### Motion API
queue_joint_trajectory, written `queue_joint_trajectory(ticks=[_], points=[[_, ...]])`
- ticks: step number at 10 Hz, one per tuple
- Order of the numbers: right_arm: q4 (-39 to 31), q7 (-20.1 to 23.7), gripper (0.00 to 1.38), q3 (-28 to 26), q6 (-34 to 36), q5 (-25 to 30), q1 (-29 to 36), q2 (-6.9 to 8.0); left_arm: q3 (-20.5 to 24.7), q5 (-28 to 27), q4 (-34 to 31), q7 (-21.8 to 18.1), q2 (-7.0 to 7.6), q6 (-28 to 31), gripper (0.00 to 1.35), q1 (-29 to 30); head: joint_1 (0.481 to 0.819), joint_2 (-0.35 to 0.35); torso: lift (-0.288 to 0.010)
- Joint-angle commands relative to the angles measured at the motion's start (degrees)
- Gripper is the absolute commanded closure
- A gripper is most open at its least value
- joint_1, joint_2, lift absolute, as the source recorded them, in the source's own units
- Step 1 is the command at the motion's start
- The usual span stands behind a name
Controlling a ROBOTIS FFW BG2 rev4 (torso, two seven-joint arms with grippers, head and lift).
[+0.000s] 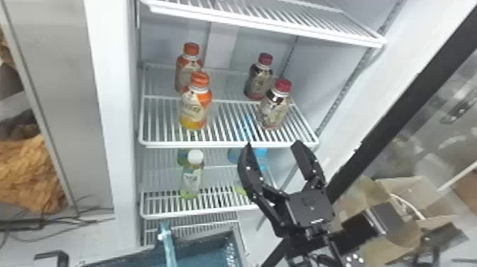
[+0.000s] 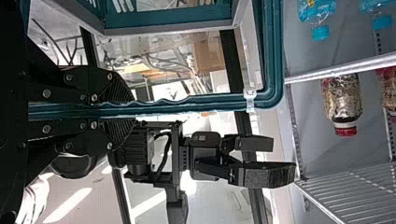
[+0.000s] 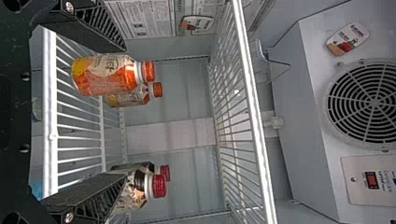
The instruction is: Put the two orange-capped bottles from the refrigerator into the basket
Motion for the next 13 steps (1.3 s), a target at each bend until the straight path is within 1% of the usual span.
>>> queue_joint_trajectory(ticks=[1, 3, 13], points=[[0.08, -0.09, 0.09, -0.02, -0.27, -0.14, -0.01, 0.09, 0.00, -0.11, 0.00, 0.00, 0.00, 0.00, 1.21, 0.10, 0.695, -0.350, -0.040], [0.08, -0.09, 0.09, -0.13, 0.15, -1.06, 0.13, 0.26, 0.00, -0.11, 0.00, 0.00, 0.00, 0.00, 1.21, 0.10, 0.695, -0.350, -0.040], [0.50, -0.09, 0.09, -0.02, 0.44, -1.28, -0.15, 0.26, 0.23, -0.11, 0.00, 0.00, -0.18, -0.14, 1.21, 0.52, 0.695, -0.350, -0.040]])
